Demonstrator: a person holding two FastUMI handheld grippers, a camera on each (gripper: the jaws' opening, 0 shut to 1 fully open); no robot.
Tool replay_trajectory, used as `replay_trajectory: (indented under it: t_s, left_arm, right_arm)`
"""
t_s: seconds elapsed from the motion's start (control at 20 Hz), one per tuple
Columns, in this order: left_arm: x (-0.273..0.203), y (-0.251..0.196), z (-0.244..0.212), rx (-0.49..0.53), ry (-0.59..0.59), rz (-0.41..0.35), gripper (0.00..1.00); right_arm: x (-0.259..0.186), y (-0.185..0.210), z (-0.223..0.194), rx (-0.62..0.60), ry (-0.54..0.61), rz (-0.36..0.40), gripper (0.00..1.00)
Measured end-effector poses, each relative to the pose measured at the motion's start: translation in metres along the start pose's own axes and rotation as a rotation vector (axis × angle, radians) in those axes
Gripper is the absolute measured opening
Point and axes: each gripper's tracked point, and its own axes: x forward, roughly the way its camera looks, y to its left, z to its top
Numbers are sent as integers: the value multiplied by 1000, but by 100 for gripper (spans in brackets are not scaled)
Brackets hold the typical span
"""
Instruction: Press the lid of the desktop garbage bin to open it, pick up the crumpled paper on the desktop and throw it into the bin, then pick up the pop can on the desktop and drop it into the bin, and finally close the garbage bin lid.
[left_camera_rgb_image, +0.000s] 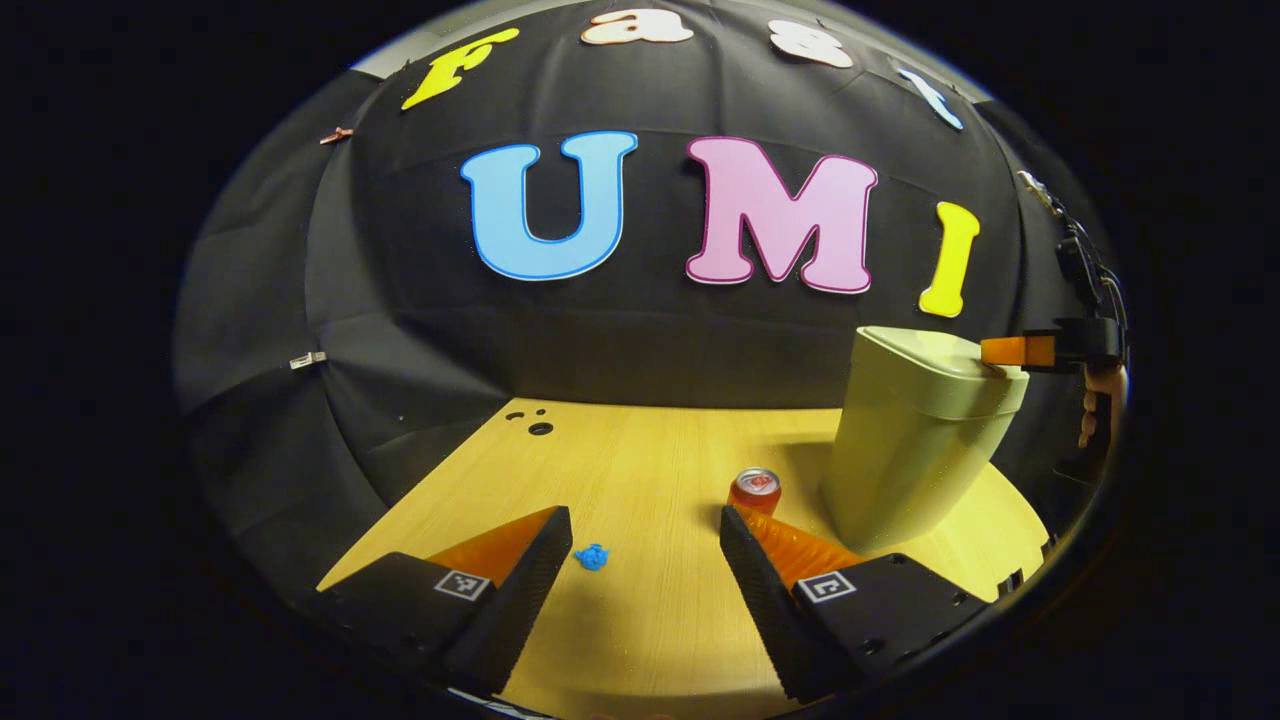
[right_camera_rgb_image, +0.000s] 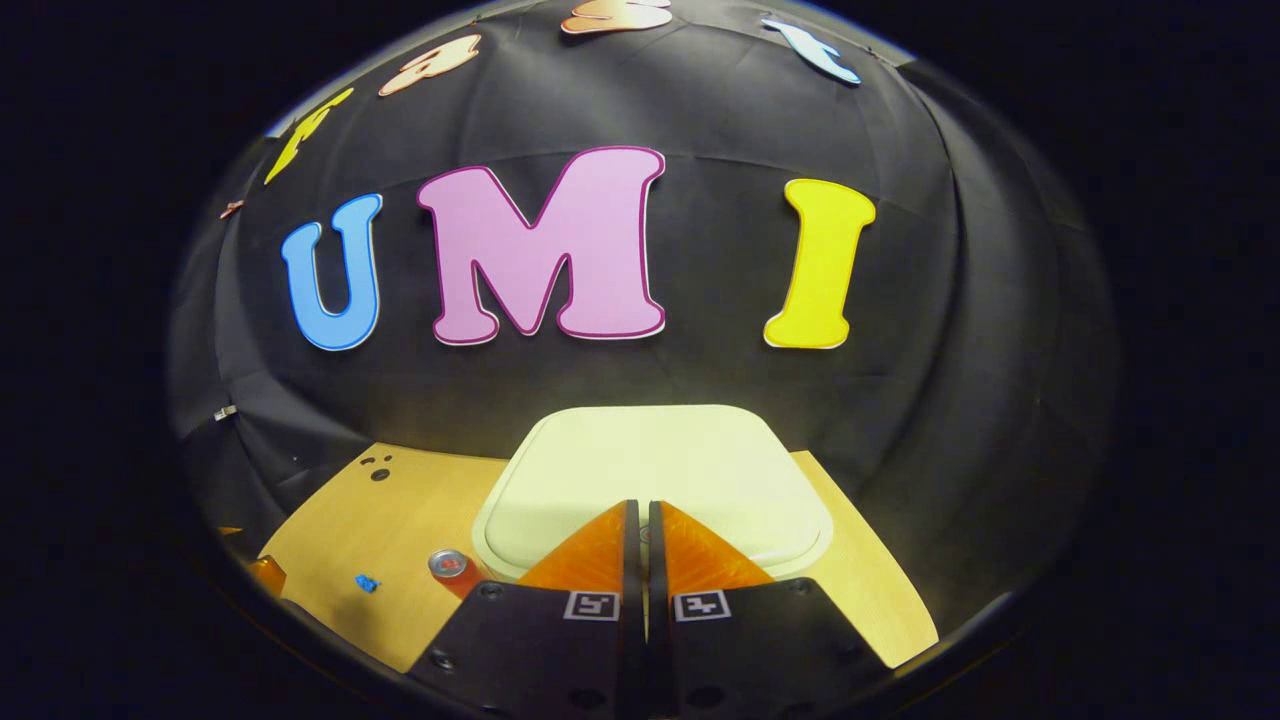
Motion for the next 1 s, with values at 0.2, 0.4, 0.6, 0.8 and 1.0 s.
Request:
replay_trajectory:
  t_s: [0.2, 0.4, 0.6, 0.8, 1.0]
  left_arm:
    - [2, 5, -9, -16, 33, 17, 96]
    - [4, 4, -15, -15, 48, 15, 96]
    - [2, 0, -15, -6, 44, 2, 96]
    - [-1, 1, -13, -4, 29, -4, 96]
    - [-10, 10, -7, -6, 6, 3, 96]
  right_arm:
    - [0, 0, -2, 0, -11, -14, 5]
    - [-1, 0, -3, -57, -32, -21, 5]
    - [0, 0, -4, -10, -35, -10, 5]
    - [1, 1, -4, -27, -40, -15, 5]
    - [-3, -3, 7, -46, -50, -37, 5]
